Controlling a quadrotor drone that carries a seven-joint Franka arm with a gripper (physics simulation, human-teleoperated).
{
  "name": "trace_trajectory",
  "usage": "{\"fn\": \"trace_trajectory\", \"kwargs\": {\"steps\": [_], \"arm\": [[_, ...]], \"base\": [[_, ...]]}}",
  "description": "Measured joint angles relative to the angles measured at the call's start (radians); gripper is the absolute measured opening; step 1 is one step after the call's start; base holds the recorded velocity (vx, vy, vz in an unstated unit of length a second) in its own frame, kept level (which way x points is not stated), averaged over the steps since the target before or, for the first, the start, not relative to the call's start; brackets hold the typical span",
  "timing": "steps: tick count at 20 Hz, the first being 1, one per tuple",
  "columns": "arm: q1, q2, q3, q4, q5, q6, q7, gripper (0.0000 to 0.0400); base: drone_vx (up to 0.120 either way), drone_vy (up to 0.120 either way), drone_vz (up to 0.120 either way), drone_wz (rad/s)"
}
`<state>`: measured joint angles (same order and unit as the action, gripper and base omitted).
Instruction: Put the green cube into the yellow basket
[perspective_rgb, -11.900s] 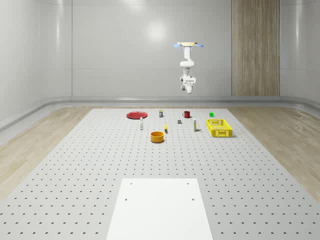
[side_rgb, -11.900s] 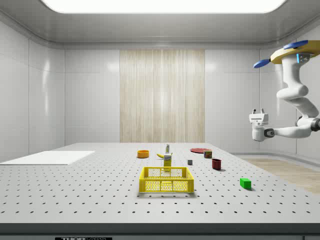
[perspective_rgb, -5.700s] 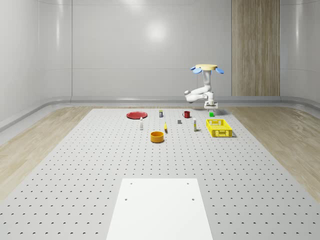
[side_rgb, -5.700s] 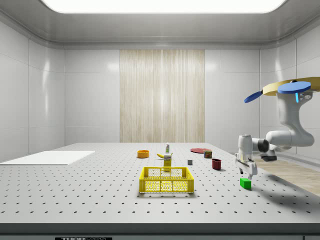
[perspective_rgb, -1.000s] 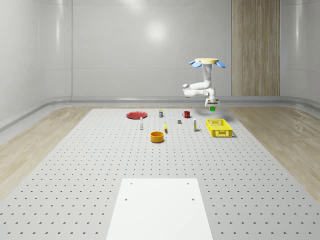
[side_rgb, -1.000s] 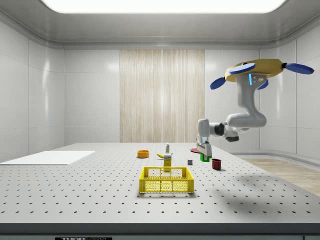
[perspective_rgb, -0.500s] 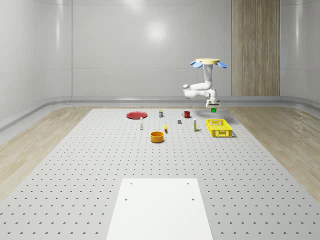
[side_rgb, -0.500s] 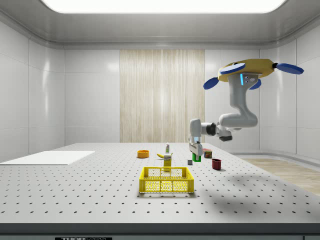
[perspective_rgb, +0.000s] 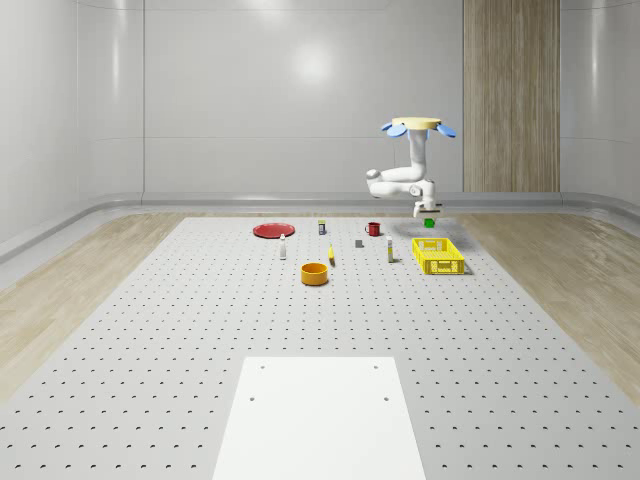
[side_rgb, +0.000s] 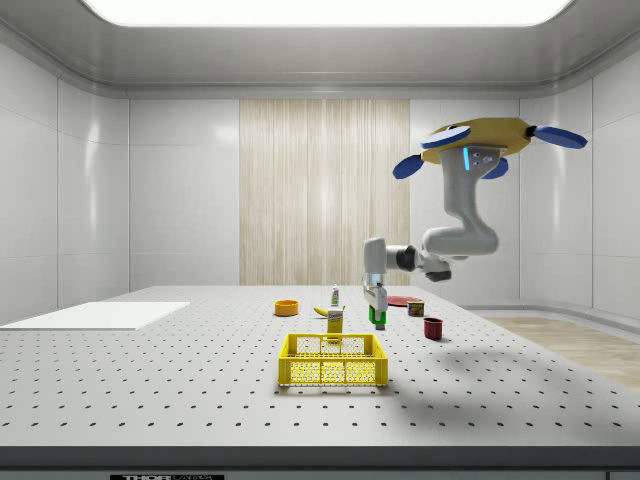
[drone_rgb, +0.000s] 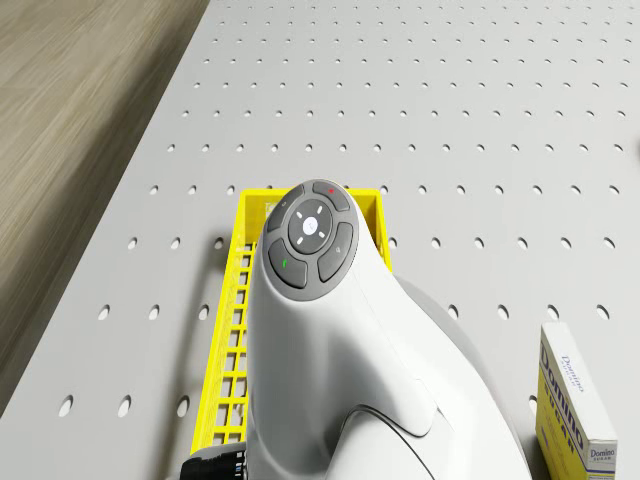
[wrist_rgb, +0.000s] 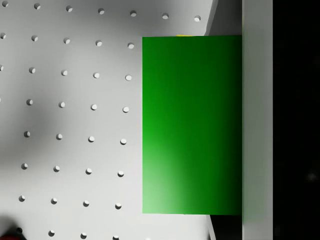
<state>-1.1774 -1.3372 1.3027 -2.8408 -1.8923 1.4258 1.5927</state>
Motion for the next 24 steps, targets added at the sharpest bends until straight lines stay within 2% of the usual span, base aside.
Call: {"fn": "trace_trajectory", "kwargs": {"steps": [9,21,24], "arm": [[-0.004,-0.013,0.003,0.001,0.006,0.012,0.003,0.025],[-0.009,-0.03,0.006,0.002,0.014,0.027,0.008,0.025],[-0.01,-0.034,0.006,0.002,0.016,0.031,0.008,0.025]], "base": [[0.12,0.0,0.0,0.0],[0.12,0.0,-0.12,0.0],[0.12,0.0,-0.067,0.0]]}}
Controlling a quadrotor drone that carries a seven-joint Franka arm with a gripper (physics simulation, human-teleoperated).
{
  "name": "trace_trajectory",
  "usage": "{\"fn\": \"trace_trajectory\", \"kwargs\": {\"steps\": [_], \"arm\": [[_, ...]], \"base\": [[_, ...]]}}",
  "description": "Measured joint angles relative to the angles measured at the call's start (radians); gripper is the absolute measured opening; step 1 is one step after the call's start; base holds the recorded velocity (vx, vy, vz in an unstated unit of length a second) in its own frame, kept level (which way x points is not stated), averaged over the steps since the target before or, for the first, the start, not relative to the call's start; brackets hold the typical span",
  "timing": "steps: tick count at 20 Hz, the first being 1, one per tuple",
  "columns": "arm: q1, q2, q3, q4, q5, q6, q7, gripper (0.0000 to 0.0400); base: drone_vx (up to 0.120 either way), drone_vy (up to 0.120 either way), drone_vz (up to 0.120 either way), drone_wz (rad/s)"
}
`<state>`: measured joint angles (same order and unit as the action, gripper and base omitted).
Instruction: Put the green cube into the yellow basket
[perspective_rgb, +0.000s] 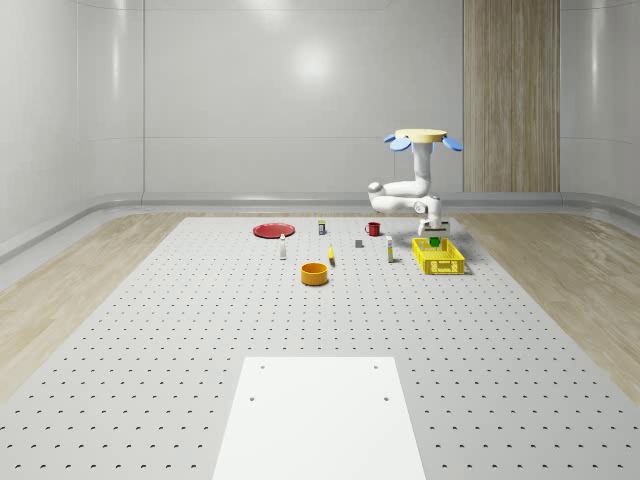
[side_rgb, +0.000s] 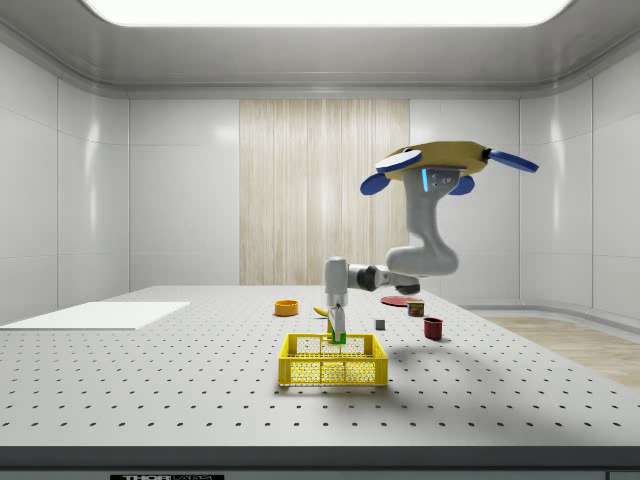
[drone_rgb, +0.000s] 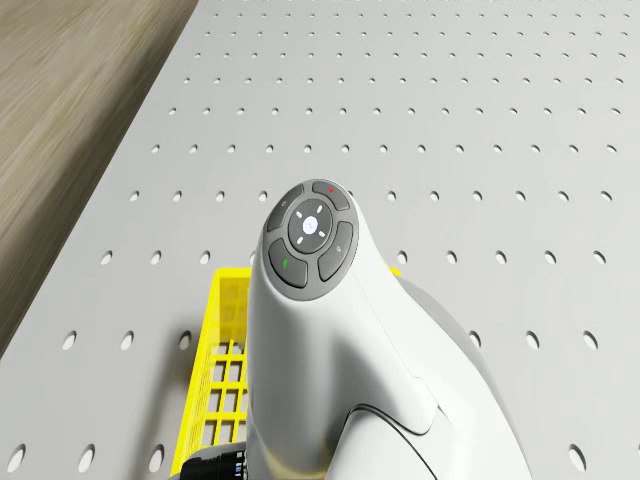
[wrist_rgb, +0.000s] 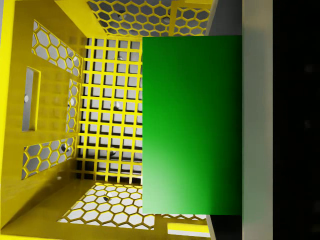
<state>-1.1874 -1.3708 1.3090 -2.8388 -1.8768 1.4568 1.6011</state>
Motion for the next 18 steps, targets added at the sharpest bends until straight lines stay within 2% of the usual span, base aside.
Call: {"fn": "trace_trajectory", "kwargs": {"steps": [3,7,18], "arm": [[-0.001,-0.004,0.001,0.0,0.002,0.003,0.001,0.025],[-0.002,-0.009,0.001,0.001,0.004,0.008,0.002,0.025],[-0.009,-0.031,-0.119,0.032,-0.105,0.075,0.026,0.025]], "base": [[0.12,0.0,-0.12,0.0],[0.11,0.0,-0.01,0.0],[0.0,0.0,0.0,0.0]]}}
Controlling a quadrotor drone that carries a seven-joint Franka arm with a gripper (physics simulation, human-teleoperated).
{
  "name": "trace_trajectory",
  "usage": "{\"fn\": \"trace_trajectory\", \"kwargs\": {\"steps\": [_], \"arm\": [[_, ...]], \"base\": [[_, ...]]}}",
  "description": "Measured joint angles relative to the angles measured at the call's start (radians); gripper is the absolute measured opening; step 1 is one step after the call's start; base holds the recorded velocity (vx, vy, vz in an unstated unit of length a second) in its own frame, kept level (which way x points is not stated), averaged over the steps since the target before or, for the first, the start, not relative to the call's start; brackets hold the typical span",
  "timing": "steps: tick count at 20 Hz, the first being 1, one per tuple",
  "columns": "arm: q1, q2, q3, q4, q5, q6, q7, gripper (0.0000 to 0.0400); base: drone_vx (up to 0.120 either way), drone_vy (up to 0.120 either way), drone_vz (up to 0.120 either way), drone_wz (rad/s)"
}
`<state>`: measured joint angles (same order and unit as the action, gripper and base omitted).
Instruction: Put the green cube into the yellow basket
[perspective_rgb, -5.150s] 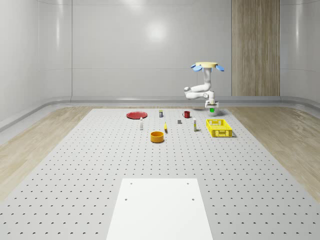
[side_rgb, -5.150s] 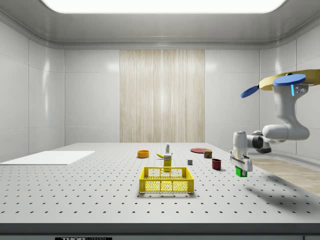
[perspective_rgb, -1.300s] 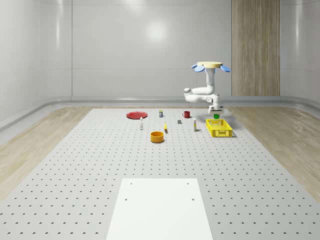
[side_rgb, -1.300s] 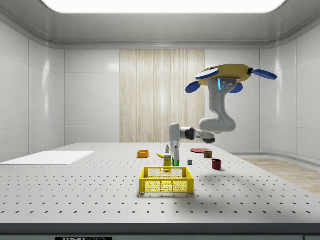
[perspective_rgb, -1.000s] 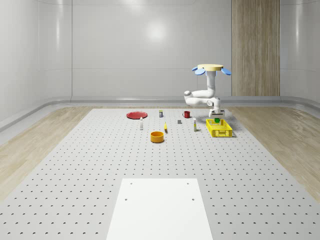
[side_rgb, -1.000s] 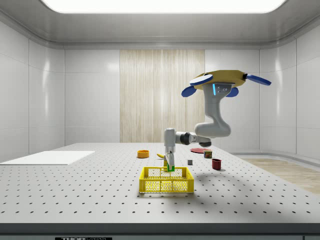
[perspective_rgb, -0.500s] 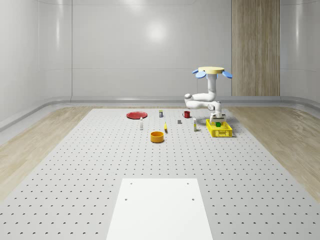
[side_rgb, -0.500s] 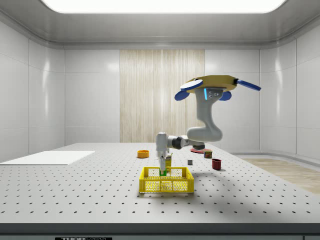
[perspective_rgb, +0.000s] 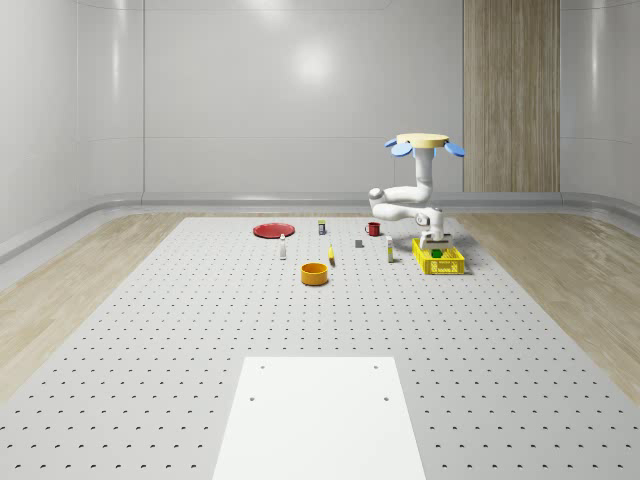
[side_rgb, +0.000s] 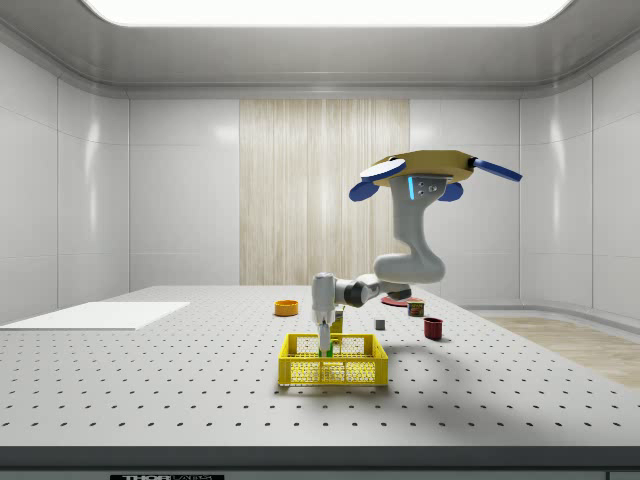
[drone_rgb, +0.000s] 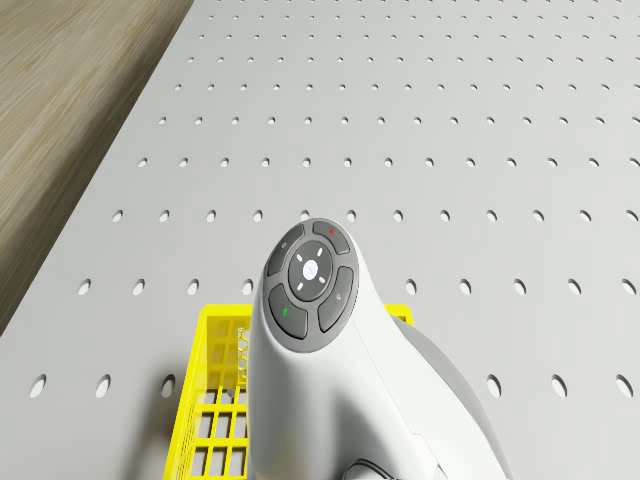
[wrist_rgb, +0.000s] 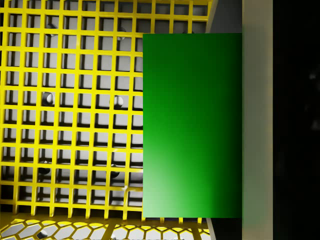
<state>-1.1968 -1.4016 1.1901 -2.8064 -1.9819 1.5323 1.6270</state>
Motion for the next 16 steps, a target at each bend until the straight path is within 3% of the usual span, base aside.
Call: {"fn": "trace_trajectory", "kwargs": {"steps": [1,4,7,16], "arm": [[-0.001,-0.001,-0.011,0.004,-0.011,0.006,0.0,0.025],[-0.004,-0.002,-0.035,0.012,-0.032,0.018,0.012,0.0323],[-0.004,-0.003,-0.028,0.01,-0.026,0.015,0.026,0.0364],[0.0,-0.005,0.075,-0.02,0.073,-0.025,0.052,0.0396]], "base": [[0.0,0.0,0.0,0.0],[0.0,0.0,0.0,0.0],[0.0,0.0,0.0,0.0],[0.0,0.0,0.0,0.0]]}}
